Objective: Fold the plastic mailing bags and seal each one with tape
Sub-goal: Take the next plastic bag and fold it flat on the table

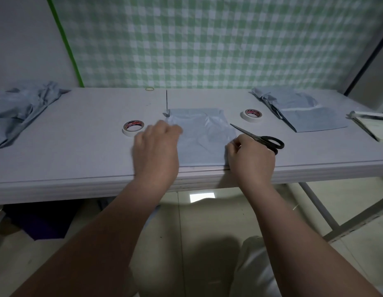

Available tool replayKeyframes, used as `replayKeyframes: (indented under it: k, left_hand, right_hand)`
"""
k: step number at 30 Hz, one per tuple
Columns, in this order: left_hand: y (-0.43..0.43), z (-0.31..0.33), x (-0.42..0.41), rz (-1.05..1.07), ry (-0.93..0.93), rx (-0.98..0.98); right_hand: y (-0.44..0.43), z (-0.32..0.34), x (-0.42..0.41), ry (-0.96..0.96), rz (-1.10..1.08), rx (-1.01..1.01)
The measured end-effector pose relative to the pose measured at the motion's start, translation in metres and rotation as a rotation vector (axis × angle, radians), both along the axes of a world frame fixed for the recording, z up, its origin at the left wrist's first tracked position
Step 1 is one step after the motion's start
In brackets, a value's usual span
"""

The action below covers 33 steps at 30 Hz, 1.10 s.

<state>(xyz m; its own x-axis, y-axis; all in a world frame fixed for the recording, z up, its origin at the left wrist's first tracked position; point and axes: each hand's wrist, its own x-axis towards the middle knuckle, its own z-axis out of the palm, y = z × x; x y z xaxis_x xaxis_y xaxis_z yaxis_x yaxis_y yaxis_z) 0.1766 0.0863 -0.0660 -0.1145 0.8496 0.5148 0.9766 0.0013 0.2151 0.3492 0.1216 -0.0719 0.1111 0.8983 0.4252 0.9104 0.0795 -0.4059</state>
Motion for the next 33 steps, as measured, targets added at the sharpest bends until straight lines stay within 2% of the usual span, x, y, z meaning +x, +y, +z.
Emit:
replayKeyframes:
  k: [2, 4, 8, 13, 16, 24, 33]
  left_hand:
    - [0.0, 0.002, 0.005, -0.255, 0.006, -0.07]
    - [-0.004, -0.001, 0.01, -0.376, 0.005, -0.257]
    - [-0.004, -0.011, 0.01, -0.323, 0.182, -0.356]
    - [-0.002, -0.011, 0.011, -0.29, 0.186, -0.426]
    - [-0.002, -0.009, 0.012, -0.272, 0.164, -0.45]
    - [-0.002, -0.008, 0.015, -0.219, 0.091, -0.481]
    - [-0.004, -0.005, 0.02, -0.132, 0.065, -0.503]
  right_hand:
    - [0.0, 0.001, 0.001, -0.025, 0.002, -0.016]
    - [0.0, 0.003, 0.001, -0.043, 0.005, -0.042]
    - [0.004, 0.005, 0.004, 0.025, -0.001, -0.107]
    - [0.017, 0.021, 0.005, 0.147, -0.024, -0.21]
    - [0.02, 0.027, -0.001, 0.203, 0.045, -0.157]
    - [0.026, 0.008, -0.004, 0.016, 0.048, -0.093]
    - [0.023, 0.004, 0.002, 0.057, 0.051, -0.036]
